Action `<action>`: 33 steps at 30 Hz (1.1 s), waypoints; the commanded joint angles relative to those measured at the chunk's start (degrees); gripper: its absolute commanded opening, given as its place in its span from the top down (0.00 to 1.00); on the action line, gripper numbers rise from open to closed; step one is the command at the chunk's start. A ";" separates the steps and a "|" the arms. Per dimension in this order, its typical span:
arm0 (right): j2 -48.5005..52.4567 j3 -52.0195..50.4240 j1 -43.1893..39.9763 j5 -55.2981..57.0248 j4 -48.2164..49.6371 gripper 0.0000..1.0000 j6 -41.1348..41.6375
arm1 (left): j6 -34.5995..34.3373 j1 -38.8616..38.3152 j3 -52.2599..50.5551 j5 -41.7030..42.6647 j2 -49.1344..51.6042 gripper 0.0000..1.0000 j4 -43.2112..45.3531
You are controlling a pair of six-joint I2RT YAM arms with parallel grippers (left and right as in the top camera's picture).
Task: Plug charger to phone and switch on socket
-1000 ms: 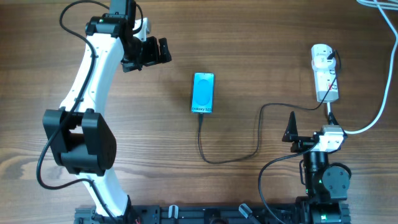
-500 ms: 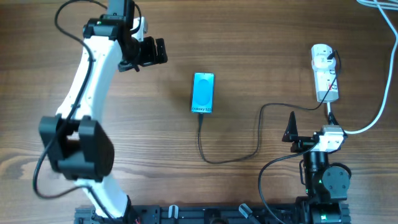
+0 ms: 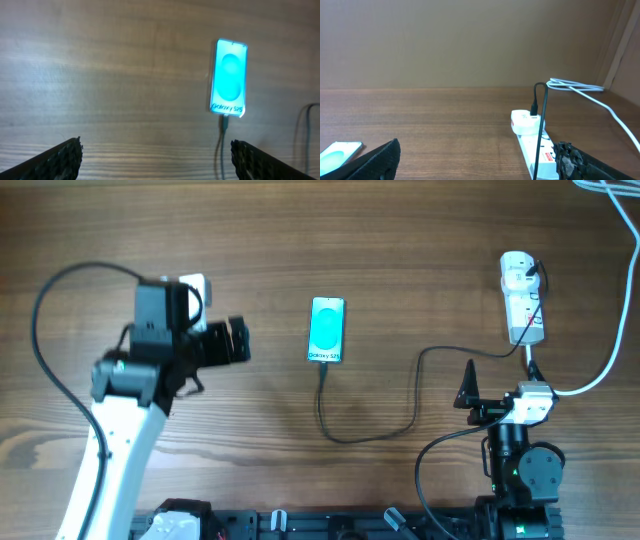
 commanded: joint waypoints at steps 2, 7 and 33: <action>-0.59 -0.15 -0.22 0.13 0.28 0.00 0.83 | 0.24 -0.11 -8.17 1.07 -11.10 0.00 -0.15; -0.59 -0.15 -0.22 0.13 0.26 0.00 0.85 | 0.28 -0.09 -18.05 1.05 -23.63 0.00 4.52; -0.59 -0.15 -0.22 0.13 0.28 0.00 0.83 | 2.27 11.74 -45.09 13.14 -59.56 0.00 25.59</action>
